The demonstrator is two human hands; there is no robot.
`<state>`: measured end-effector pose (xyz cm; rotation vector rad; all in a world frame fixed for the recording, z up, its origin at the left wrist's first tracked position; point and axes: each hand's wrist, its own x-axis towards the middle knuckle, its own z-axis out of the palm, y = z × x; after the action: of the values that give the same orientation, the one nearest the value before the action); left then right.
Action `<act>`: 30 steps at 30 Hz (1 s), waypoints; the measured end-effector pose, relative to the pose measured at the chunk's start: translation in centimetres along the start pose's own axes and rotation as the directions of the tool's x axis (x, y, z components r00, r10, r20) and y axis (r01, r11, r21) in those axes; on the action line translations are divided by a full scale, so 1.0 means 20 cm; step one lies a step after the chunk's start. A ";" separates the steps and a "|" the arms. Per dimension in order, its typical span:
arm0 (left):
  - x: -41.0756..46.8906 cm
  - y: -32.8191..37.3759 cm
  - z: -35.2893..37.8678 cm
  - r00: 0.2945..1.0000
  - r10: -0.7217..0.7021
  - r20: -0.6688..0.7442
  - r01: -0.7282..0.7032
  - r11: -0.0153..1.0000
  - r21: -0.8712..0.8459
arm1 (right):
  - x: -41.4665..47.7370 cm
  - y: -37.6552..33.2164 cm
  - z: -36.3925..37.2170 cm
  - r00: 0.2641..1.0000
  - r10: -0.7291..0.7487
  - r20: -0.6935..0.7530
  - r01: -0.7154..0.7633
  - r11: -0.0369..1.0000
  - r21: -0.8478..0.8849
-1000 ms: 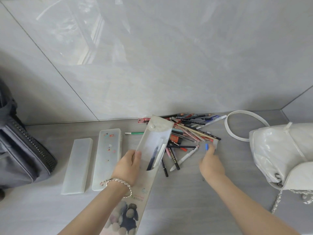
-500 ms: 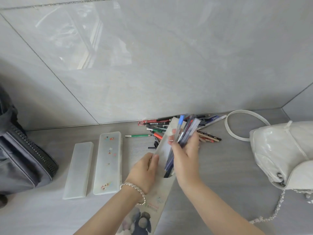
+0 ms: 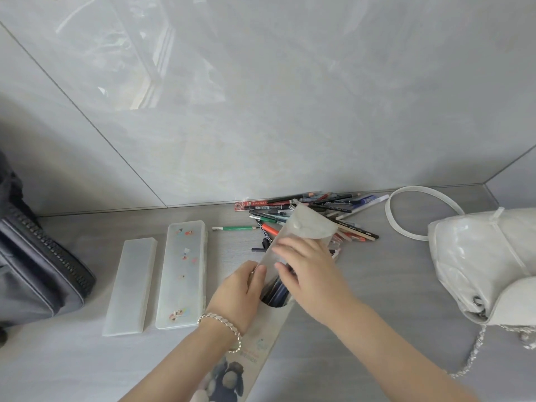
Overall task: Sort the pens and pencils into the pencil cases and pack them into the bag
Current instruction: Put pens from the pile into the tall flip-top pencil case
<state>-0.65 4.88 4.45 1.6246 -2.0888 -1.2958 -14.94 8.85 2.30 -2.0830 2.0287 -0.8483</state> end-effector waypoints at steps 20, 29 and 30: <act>0.11 -0.14 -0.14 0.959 -0.238 -0.155 0.237 0.971 -0.029 | 0.05 0.35 0.18 0.366 0.897 0.248 -0.931 0.351 0.102; 0.13 -0.12 -0.17 0.951 -0.251 -0.181 0.246 0.968 -0.052 | 0.03 0.40 0.12 0.323 0.943 0.080 -0.853 0.253 0.456; 0.13 -0.13 -0.17 0.949 -0.255 -0.186 0.250 0.967 -0.050 | 0.03 0.39 0.10 0.378 0.926 0.010 -0.817 0.328 0.474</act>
<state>2.32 0.86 3.74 1.9709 -1.7921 -1.1751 -21.06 6.85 -2.65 -0.3849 2.3412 -1.1514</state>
